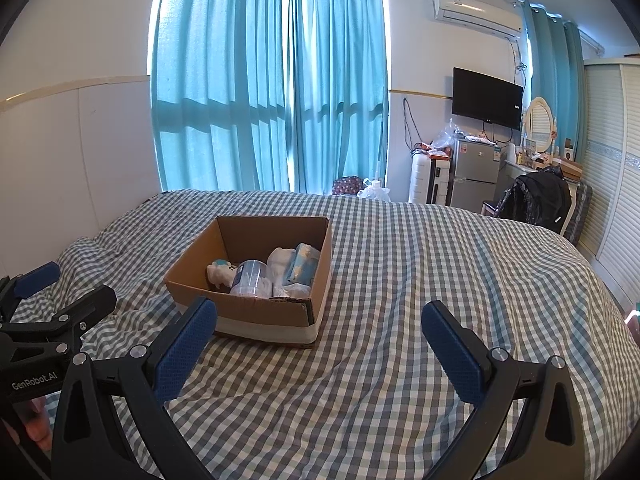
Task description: Organize objects
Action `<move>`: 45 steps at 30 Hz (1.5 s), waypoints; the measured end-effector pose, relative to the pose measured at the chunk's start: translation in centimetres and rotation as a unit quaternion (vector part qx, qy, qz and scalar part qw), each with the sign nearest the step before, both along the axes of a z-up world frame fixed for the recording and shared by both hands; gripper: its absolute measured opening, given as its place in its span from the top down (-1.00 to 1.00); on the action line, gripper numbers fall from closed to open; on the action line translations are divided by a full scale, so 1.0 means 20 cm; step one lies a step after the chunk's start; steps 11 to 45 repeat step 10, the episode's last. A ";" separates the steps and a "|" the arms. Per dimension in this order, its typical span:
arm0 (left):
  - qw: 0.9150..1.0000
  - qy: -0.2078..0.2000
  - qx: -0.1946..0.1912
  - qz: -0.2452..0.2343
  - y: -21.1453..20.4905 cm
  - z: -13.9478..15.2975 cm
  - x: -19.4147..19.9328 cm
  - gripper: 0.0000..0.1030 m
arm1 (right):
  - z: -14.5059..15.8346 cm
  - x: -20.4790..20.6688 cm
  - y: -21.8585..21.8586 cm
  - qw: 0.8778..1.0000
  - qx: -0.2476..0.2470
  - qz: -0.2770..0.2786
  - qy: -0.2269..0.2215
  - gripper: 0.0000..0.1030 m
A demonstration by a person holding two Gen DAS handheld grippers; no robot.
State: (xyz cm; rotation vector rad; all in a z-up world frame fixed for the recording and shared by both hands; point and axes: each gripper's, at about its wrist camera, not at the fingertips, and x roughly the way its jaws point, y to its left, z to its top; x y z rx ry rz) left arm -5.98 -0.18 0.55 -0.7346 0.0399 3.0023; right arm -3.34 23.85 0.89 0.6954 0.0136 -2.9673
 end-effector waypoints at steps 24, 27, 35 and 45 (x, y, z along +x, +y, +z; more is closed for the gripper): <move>1.000 -0.005 0.004 0.005 -0.02 -0.02 0.00 -1.00 | -0.01 0.00 -0.01 1.000 0.001 0.000 0.000 -1.00; 1.000 -0.005 0.004 0.005 -0.02 -0.02 0.00 -1.00 | -0.01 0.00 -0.01 1.000 0.001 0.000 0.000 -1.00; 1.000 -0.005 0.004 0.005 -0.02 -0.02 0.00 -1.00 | -0.01 0.00 -0.01 1.000 0.001 0.000 0.000 -1.00; 1.000 -0.005 0.004 0.005 -0.02 -0.02 0.00 -1.00 | -0.01 0.00 -0.01 1.000 0.001 0.000 0.000 -1.00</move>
